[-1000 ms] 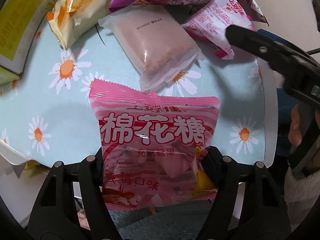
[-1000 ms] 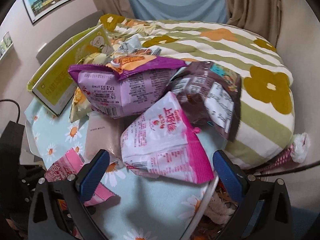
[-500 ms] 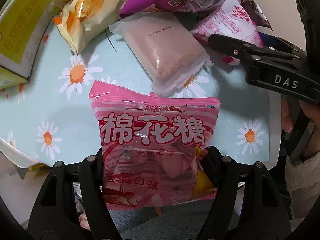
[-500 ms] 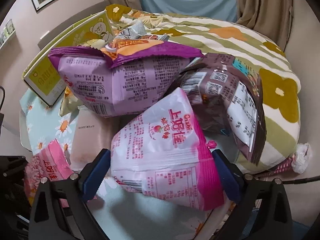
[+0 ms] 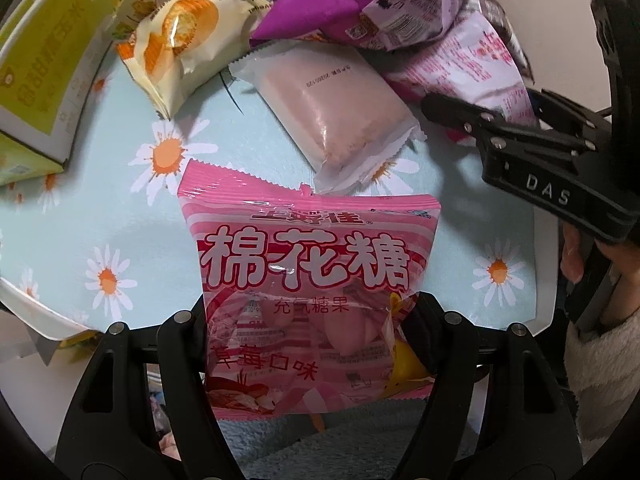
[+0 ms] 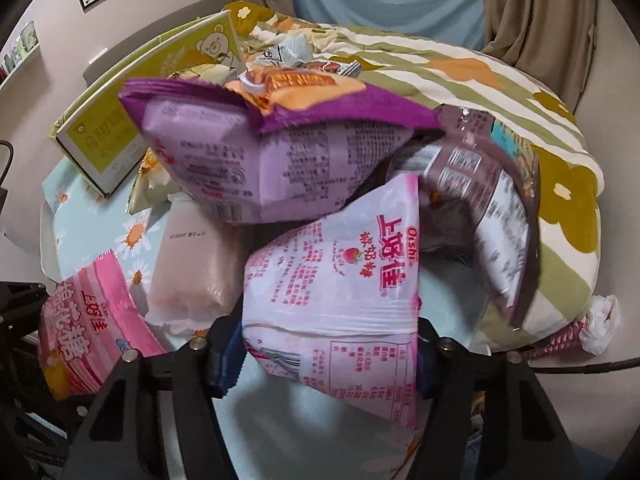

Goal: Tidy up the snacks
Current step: 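Grasp the pink marshmallow bag with the left gripper while the right grasps the pink Oishi bag, then carry both pink bags over the box and open both grippers to drop them inside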

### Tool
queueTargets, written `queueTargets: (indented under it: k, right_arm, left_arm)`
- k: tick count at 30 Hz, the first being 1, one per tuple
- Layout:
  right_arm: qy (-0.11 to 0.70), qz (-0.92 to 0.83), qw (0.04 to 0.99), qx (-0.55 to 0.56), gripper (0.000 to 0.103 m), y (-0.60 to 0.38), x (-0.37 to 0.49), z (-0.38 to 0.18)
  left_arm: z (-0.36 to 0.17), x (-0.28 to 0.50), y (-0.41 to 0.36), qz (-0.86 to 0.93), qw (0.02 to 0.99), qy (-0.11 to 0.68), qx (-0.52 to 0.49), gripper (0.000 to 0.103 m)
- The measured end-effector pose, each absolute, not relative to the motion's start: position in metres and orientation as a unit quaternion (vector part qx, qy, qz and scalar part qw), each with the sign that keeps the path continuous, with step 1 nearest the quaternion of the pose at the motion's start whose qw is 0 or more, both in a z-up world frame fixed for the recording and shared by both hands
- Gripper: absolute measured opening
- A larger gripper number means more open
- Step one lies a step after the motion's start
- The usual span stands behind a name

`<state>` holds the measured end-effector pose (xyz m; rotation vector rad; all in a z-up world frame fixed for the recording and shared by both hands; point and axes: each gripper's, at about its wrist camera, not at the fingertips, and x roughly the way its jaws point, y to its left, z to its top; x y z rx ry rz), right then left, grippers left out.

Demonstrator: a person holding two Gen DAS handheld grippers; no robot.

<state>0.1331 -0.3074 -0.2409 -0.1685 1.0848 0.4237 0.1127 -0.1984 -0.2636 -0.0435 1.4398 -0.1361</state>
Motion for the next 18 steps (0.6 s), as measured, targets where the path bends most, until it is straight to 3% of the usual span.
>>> queueTargets:
  k: [18]
  right_arm:
    - [0.47,0.169,0.865,-0.052,0.057,-0.309,0.09,-0.152]
  left_arm:
    - [-0.174,0.102,-0.166,-0.078,0.812,0.577,-0.032,0.071]
